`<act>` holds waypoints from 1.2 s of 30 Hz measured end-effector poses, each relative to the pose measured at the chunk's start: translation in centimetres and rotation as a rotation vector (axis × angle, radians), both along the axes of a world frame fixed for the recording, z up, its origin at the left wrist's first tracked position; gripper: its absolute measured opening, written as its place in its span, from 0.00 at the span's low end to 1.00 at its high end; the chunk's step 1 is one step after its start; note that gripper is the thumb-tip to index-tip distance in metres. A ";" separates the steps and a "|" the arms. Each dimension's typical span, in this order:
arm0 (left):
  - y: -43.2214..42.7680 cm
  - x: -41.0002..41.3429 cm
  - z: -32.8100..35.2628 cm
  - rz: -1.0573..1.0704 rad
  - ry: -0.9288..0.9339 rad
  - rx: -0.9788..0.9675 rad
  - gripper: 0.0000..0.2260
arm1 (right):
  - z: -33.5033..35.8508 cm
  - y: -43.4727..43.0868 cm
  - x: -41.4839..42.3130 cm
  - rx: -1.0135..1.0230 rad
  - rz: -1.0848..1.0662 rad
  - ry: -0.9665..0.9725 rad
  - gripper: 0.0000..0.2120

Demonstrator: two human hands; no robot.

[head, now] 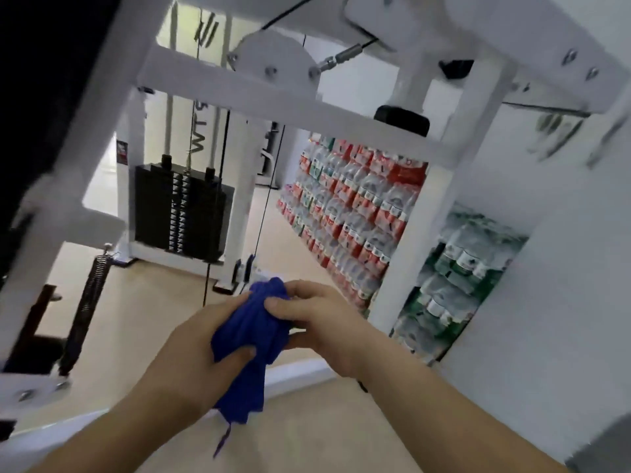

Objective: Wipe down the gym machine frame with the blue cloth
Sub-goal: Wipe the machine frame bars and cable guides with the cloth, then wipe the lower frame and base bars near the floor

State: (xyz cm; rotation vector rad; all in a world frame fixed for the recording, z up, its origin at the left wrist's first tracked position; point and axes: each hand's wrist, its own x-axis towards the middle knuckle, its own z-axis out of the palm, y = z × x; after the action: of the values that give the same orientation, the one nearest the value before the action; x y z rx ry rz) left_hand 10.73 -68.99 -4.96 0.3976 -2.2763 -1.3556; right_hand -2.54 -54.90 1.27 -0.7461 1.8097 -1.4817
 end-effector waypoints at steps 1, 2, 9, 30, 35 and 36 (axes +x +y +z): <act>0.9 -0.4 -0.9 -0.010 -0.007 0.015 0.30 | -0.8 1.0 0.0 0.009 -0.011 0.008 0.10; 1.8 -0.7 -1.6 -0.026 -0.017 0.034 0.29 | -1.7 2.0 0.0 0.018 -0.038 0.014 0.09; 8.1 -2.9 -5.5 -0.187 -0.118 0.144 0.19 | -7.0 8.8 0.8 0.149 -0.329 -0.042 0.15; 21.0 -5.0 -10.8 -0.313 -0.323 0.399 0.05 | -10.6 23.7 1.6 0.637 -0.482 0.026 0.16; 25.6 -5.5 -11.4 -0.363 -0.366 0.337 0.05 | -12.1 28.8 1.2 0.631 -0.519 0.028 0.13; 26.4 -6.0 -11.5 -0.352 -0.368 0.338 0.05 | -12.6 29.7 1.1 0.591 -0.548 0.016 0.13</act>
State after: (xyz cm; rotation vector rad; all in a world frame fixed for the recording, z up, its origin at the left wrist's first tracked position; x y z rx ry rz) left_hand 4.77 -42.56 -16.46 0.3938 -2.4945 -2.0026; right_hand -1.47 -25.20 -11.33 0.0386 2.4174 -1.1265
